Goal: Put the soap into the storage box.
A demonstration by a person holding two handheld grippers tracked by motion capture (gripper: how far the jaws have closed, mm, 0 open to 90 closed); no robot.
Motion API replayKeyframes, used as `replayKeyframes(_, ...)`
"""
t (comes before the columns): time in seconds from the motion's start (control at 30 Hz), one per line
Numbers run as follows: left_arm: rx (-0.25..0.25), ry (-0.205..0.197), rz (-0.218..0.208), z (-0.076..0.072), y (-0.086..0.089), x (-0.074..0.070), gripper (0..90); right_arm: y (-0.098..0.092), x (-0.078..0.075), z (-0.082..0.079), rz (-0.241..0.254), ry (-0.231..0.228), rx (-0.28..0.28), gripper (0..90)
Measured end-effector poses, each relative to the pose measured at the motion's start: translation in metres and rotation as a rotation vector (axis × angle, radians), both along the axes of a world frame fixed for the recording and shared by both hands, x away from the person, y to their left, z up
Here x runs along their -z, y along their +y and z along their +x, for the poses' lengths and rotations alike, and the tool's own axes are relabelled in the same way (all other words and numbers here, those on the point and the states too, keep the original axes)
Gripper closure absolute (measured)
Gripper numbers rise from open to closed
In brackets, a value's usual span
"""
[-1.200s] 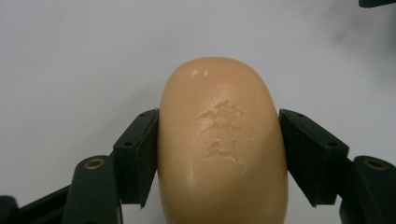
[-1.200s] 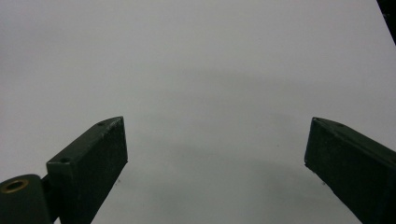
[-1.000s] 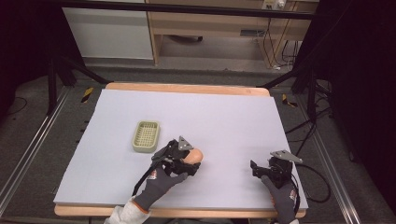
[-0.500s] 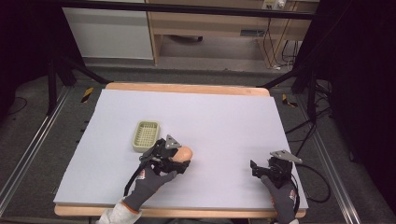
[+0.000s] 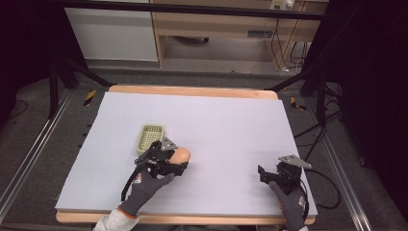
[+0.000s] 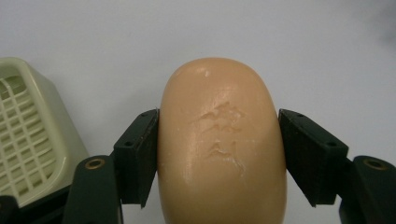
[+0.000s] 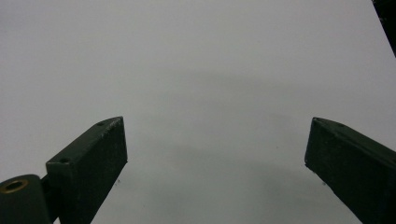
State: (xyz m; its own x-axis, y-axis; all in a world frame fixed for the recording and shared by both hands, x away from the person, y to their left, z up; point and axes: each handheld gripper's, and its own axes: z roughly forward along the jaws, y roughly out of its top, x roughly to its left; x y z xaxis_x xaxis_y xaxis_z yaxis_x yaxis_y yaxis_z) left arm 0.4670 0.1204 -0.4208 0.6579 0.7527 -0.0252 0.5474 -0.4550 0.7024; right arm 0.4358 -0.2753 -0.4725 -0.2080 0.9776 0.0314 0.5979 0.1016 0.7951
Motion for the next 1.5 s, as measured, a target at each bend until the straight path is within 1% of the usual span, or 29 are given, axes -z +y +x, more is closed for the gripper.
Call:
replayKeyframes(0.03,0.000,0.000,0.000,0.000,0.000,0.000,32.0,0.000,0.000,0.000,0.000,0.000,0.000,6.1)
replayKeyframes(0.07,-0.015,-0.002,-0.012,0.001,0.003,-0.001,32.0,0.000,0.000,0.000,0.001,0.000,-0.001,6.1)
replayKeyframes(0.17,-0.021,-0.003,-0.014,0.003,0.006,-0.002,32.0,0.000,0.000,0.000,0.000,0.001,-0.002,6.1)
replayKeyframes(0.37,-0.045,-0.011,-0.034,0.007,0.016,-0.008,32.1,0.000,0.000,0.000,-0.001,-0.001,-0.002,6.1)
replayKeyframes(0.4,-0.058,-0.013,-0.048,0.008,0.020,-0.010,32.1,0.000,0.000,0.000,-0.003,0.000,-0.001,6.1)
replayKeyframes(0.43,-0.058,-0.013,-0.048,0.008,0.020,-0.010,32.1,0.000,0.000,0.000,-0.003,0.000,-0.001,6.1)
replayKeyframes(0.47,-0.068,-0.016,-0.056,0.010,0.024,-0.012,32.1,0.000,0.000,0.000,-0.003,0.000,0.000,6.1)
replayKeyframes(0.5,-0.068,-0.016,-0.056,0.010,0.024,-0.012,32.1,0.000,0.000,0.000,-0.003,0.000,0.000,6.1)
replayKeyframes(0.53,-0.080,-0.021,-0.063,0.011,0.029,-0.015,32.1,0.000,0.000,0.000,-0.001,-0.001,0.001,6.0)
replayKeyframes(0.57,-0.080,-0.021,-0.063,0.011,0.029,-0.015,32.1,0.000,0.000,0.000,-0.001,-0.001,0.001,6.0)
replayKeyframes(0.6,-0.098,-0.029,-0.065,0.012,0.034,-0.017,32.1,0.000,0.000,0.000,-0.004,-0.001,0.000,6.0)
replayKeyframes(0.63,-0.098,-0.029,-0.065,0.012,0.034,-0.017,32.1,0.000,0.000,0.000,-0.004,-0.001,0.000,6.0)
replayKeyframes(0.8,-0.130,-0.034,-0.084,0.016,0.047,-0.021,32.1,0.000,0.000,0.000,-0.004,0.000,0.003,6.0)
replayKeyframes(0.93,-0.141,-0.039,-0.076,0.018,0.051,-0.021,32.1,0.001,0.000,0.001,-0.003,0.003,0.005,6.0)
replayKeyframes(1.1,-0.157,-0.037,-0.078,0.023,0.057,-0.021,32.2,0.001,0.000,0.001,-0.002,0.003,0.005,6.0)
replayKeyframes(1.13,-0.169,-0.037,-0.078,0.024,0.060,-0.020,32.2,0.001,0.000,0.001,0.000,0.003,0.005,6.0)
replayKeyframes(1.37,-0.198,-0.037,-0.077,0.030,0.069,-0.019,32.2,0.001,0.000,0.001,0.000,0.002,0.006,6.0)
replayKeyframes(1.4,-0.210,-0.038,-0.078,0.032,0.072,-0.018,32.2,0.001,0.000,0.001,0.001,0.004,0.006,6.0)
replayKeyframes(1.5,-0.218,-0.039,-0.080,0.033,0.074,-0.018,32.2,0.001,0.001,0.001,0.000,0.004,0.006,6.0)
